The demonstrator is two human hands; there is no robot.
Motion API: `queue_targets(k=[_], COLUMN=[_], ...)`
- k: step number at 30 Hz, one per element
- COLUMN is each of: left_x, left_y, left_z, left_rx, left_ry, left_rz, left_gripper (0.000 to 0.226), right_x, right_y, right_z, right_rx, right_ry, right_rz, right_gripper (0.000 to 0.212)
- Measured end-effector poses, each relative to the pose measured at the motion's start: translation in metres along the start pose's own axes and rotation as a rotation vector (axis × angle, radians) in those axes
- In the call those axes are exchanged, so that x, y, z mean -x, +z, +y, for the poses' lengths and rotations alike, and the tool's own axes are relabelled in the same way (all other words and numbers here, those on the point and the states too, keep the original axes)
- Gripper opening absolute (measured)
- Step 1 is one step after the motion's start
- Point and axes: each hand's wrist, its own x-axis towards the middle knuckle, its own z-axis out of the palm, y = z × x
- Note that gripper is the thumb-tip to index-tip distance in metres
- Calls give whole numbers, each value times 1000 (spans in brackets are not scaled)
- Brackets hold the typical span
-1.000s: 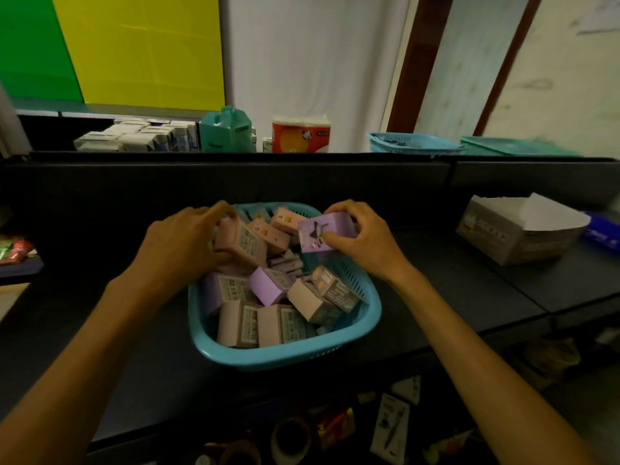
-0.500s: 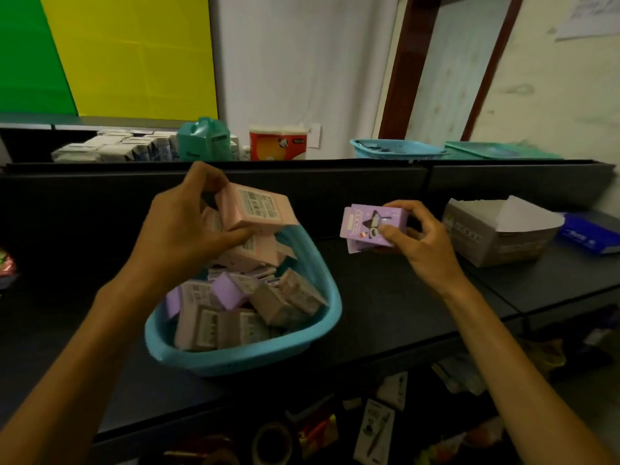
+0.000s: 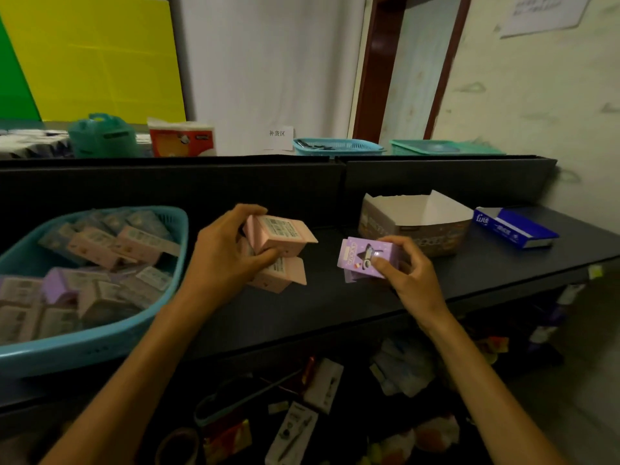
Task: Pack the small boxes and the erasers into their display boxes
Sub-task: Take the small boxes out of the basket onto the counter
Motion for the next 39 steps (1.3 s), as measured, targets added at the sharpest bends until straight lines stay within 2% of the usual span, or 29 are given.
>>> queue_targets(k=[6,14,19,23,32,39], left_x=[-5,-25,-53,-78,-106,-111], left_y=[83,151,175,187,194,180], left_z=[2,-26,-41,-48,-48,-26], left_rx=[11,23,-3,-64,-348,-571], left_ry=[-112,-336,-344,-394,-365,-244], left_rz=[-23,-30,-47,-145,-367,-367], left_gripper=[58,57,57,62,67,74], right_x=[-10,-55,-87,-107,-131,-144], right_y=[-39,-26,-18,-16,-8,-15], right_z=[40,73,95,108,118,89], right_rx=[45,27,203,384,718,711], right_ry=[66,74,-39,-70,-113,-259], right_rz=[14,-40,-54,-93,-164,-287], right_gripper=[30,30,37,42,56,60])
